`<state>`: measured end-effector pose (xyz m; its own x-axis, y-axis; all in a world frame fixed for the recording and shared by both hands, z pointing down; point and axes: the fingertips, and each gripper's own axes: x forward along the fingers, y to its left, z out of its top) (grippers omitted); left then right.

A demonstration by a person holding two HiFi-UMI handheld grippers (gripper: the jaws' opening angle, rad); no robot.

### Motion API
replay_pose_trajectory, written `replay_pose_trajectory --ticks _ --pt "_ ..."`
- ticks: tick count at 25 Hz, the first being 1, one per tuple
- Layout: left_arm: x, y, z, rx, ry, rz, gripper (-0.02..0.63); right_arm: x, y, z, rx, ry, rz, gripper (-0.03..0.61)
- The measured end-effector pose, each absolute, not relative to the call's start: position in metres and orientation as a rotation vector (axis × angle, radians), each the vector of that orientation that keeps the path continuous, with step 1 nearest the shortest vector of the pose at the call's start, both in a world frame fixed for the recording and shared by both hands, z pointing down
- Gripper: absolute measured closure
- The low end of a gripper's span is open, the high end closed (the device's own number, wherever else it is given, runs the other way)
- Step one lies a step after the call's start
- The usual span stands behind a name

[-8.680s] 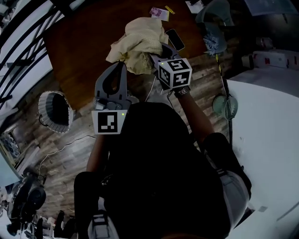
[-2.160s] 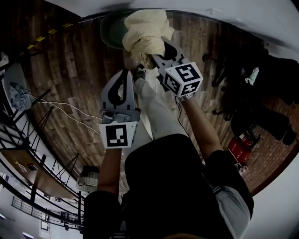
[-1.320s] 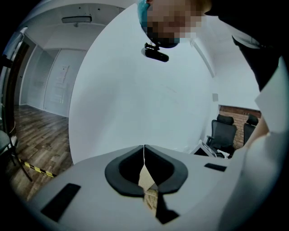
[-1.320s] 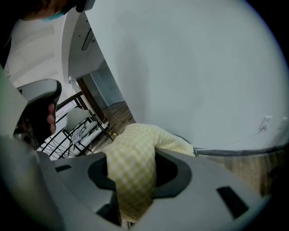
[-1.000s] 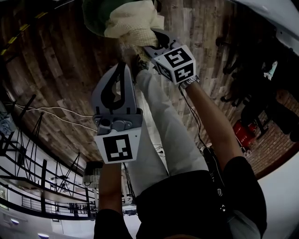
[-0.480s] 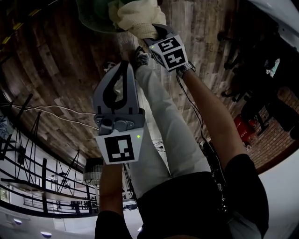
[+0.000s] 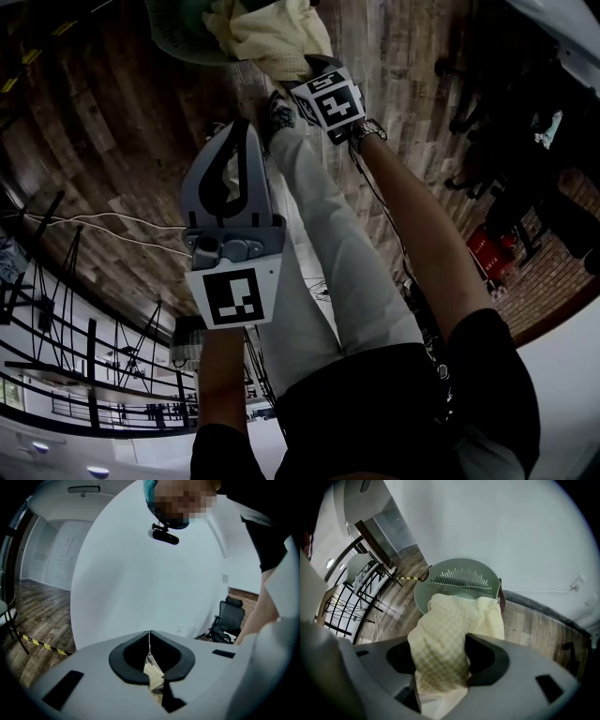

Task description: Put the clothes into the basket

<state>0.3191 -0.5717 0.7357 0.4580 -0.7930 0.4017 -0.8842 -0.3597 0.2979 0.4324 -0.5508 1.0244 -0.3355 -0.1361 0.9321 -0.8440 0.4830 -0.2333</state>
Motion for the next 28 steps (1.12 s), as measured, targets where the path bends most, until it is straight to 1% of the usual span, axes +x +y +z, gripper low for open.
replay_pose_trajectory --ticks 3,5,8,16,17,18,20,21,23,26,28 --pt "0.322 -0.566 0.737 2.232 -1.397 0.258 0.598 0.433 -0.547 1.025 0.814 -1.772 0.919 0.264" --pt "0.325 -0.562 0.737 2.232 -1.392 0.258 0.598 0.435 -0.544 1.024 0.816 -1.768 0.916 0.235" --pt "0.326 -0.557 0.737 2.233 -1.386 0.264 0.599 0.437 -0.536 1.021 0.814 -1.769 0.927 0.222" --pt "0.318 -0.554 0.717 2.236 -1.418 0.26 0.599 0.429 -0.543 0.98 0.891 -1.838 0.965 0.225" --pt "0.317 -0.555 0.714 2.235 -1.423 0.257 0.599 0.426 -0.544 0.973 0.891 -1.851 0.964 0.236" --pt "0.315 -0.556 0.71 2.234 -1.427 0.254 0.598 0.424 -0.546 0.965 0.897 -1.864 0.956 0.268" --pt "0.311 -0.56 0.702 2.238 -1.438 0.248 0.599 0.418 -0.554 0.947 0.925 -1.906 0.93 0.389" --pt "0.31 -0.562 0.698 2.24 -1.444 0.243 0.598 0.414 -0.557 0.937 0.94 -1.93 0.921 0.433" --pt "0.307 -0.565 0.688 2.245 -1.455 0.233 0.598 0.41 -0.56 0.92 0.963 -1.96 0.906 0.47" --pt "0.304 -0.567 0.672 2.256 -1.472 0.221 0.599 0.404 -0.56 0.898 0.981 -1.977 0.86 0.548" --pt "0.303 -0.567 0.66 2.258 -1.484 0.205 0.6 0.401 -0.559 0.886 0.994 -1.987 0.856 0.567"
